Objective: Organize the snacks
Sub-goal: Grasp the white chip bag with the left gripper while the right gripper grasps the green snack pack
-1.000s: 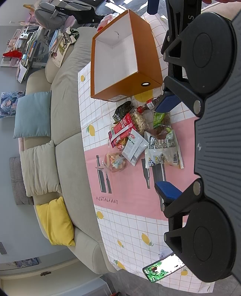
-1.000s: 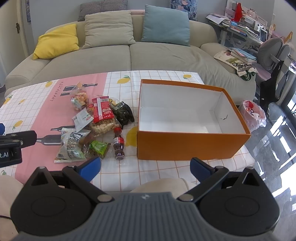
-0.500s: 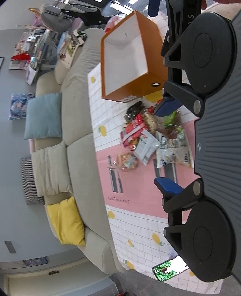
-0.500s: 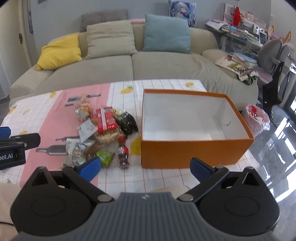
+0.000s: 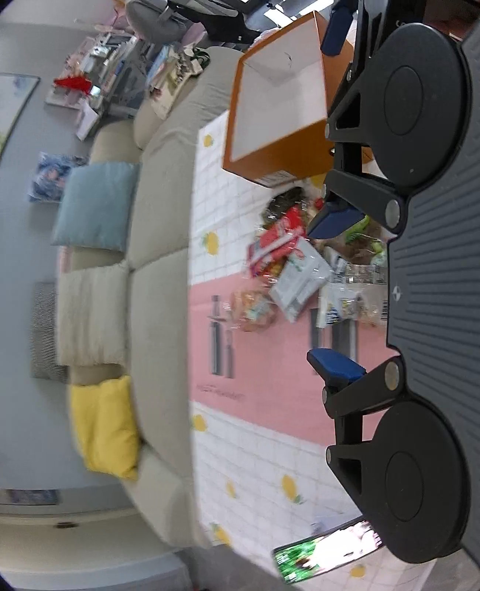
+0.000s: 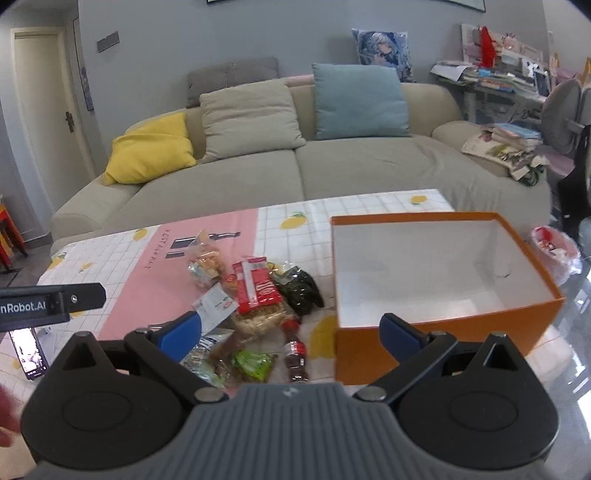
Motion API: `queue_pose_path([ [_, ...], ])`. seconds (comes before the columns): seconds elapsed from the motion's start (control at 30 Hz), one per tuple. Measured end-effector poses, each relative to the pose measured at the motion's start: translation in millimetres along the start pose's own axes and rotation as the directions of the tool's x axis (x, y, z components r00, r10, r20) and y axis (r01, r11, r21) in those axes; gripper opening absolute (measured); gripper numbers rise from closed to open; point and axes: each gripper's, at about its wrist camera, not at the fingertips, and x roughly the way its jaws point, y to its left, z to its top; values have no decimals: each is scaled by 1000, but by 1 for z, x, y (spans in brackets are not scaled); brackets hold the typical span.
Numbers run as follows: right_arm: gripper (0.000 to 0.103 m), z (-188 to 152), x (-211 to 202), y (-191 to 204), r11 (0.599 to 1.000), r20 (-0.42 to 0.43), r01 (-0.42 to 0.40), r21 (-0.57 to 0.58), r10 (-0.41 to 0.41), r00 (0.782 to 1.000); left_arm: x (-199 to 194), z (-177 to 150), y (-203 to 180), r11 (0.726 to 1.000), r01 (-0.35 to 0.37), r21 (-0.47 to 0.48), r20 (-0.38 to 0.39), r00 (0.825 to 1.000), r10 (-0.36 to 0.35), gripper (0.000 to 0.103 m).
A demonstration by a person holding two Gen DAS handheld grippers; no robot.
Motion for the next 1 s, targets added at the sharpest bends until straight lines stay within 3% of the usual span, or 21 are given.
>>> queue_pose_path([
  [0.13, 94, 0, 31, 7, 998, -83, -36, -44, 32, 996, 28, 1, 13, 998, 41, -54, -113, 992, -47, 83],
  [0.2, 78, -1, 44, 14, 995, -100, -36, -97, 26, 995, 41, 2, 17, 996, 63, -66, -157, 985, -73, 83],
  [0.37, 52, -1, 76, 24, 980, -136, -84, -183, 59, 989, 70, 5, 21, 997, 73, -22, -249, 966, -76, 83],
  [0.57, 44, -1, 115, 34, 963, -187, -161, -216, 121, 975, 112, 6, 30, 995, 69, -75, -346, 934, -91, 85],
  [0.67, 30, -3, 134, 39, 955, -220, -183, -232, 132, 966, 133, 1, 28, 991, 78, -109, -394, 912, -115, 88],
  [0.83, 30, -12, 153, 32, 959, -271, -180, -217, 118, 955, 157, -8, 19, 991, 90, -103, -429, 895, -125, 89],
  [1.0, 41, -26, 152, 30, 932, -291, -215, -292, 127, 948, 177, -15, 14, 993, 73, -97, -470, 876, -110, 90],
])
